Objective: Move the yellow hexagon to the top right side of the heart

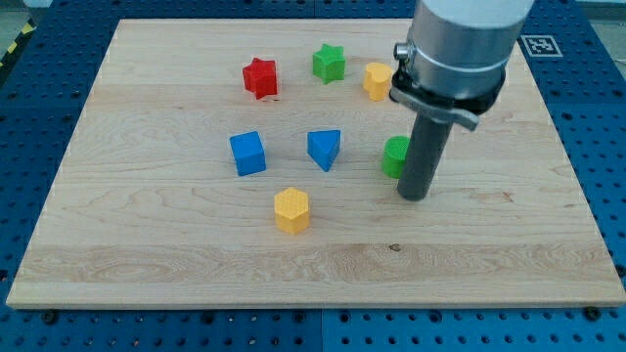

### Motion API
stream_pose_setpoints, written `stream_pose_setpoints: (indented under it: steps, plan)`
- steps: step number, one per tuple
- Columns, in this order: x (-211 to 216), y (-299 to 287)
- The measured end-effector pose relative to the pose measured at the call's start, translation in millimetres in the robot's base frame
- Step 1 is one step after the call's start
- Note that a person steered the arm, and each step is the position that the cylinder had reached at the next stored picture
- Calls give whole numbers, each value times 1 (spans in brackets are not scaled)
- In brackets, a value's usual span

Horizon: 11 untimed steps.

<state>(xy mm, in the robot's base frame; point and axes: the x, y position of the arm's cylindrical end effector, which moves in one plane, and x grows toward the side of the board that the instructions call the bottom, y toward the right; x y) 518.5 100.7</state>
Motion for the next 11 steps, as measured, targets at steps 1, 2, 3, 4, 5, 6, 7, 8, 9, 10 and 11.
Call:
stream_pose_setpoints:
  steps: [1, 2, 3, 4, 5, 6, 7, 8, 9, 10, 11]
  plan:
    - [54, -22]
    - [81, -85]
    - [68, -181]
    - [30, -210]
    - [9, -214]
    - [7, -211]
    - [14, -184]
    - [28, -145]
    - [28, -113]
    - [26, -112]
    - [17, -112]
